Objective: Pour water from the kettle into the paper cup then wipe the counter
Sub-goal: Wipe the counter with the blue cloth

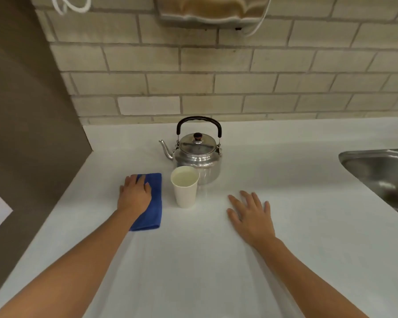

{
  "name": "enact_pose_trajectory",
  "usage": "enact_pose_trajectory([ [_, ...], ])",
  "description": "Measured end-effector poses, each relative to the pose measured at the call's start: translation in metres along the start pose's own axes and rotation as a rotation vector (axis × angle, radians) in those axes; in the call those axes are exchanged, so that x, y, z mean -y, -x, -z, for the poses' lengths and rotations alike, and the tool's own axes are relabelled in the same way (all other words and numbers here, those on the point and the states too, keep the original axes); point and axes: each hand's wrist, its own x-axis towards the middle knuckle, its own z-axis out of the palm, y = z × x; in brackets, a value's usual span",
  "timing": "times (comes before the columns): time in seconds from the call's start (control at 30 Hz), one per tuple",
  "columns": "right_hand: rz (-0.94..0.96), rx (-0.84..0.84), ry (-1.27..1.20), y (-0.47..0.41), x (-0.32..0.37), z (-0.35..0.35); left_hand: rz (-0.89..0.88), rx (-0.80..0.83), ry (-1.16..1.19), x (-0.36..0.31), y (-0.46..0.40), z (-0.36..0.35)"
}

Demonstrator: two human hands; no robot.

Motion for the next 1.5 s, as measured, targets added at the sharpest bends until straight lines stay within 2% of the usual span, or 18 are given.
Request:
enact_pose_trajectory([
  [0.1,-0.003,-0.019,-0.011,-0.002,0.000,-0.002,-0.052,0.111,-0.140,0.004,-0.013,-0.018],
  [0.33,-0.019,-0.022,-0.004,0.000,0.002,-0.001,-0.205,0.102,-0.210,0.031,-0.008,-0.023],
  [0.47,-0.025,0.005,-0.005,0.002,0.004,0.002,-0.212,0.036,-0.194,0.049,0.022,-0.013],
  [0.6,-0.022,0.010,-0.017,0.004,0.008,0.006,-0.059,-0.016,-0.161,0.038,0.067,-0.011],
  [0.7,-0.021,-0.016,-0.053,0.006,0.010,0.008,0.107,-0.023,-0.130,0.000,0.113,-0.025],
  [0.87,0.058,0.050,-0.125,0.009,0.000,0.021,0.063,-0.022,-0.124,-0.088,0.171,-0.062],
  [0.97,0.127,0.093,-0.055,0.014,-0.038,0.033,0.203,-0.059,-0.072,-0.076,0.180,-0.052],
  [1.1,0.115,0.145,0.014,0.011,-0.091,0.044,0.433,-0.169,-0.092,-0.054,0.194,-0.037],
  [1.2,0.114,0.169,0.010,0.008,-0.114,0.044,0.547,-0.216,-0.109,-0.092,0.201,-0.056],
  [1.27,0.149,0.175,0.000,0.005,-0.120,0.043,0.552,-0.210,-0.147,-0.143,0.199,-0.081],
  [1.4,0.183,0.166,-0.056,-0.006,-0.135,0.050,0.406,-0.128,-0.179,-0.255,0.171,-0.134],
  [1.5,0.131,0.183,-0.042,-0.019,-0.158,0.059,0.300,-0.044,-0.141,-0.292,0.151,-0.148],
])
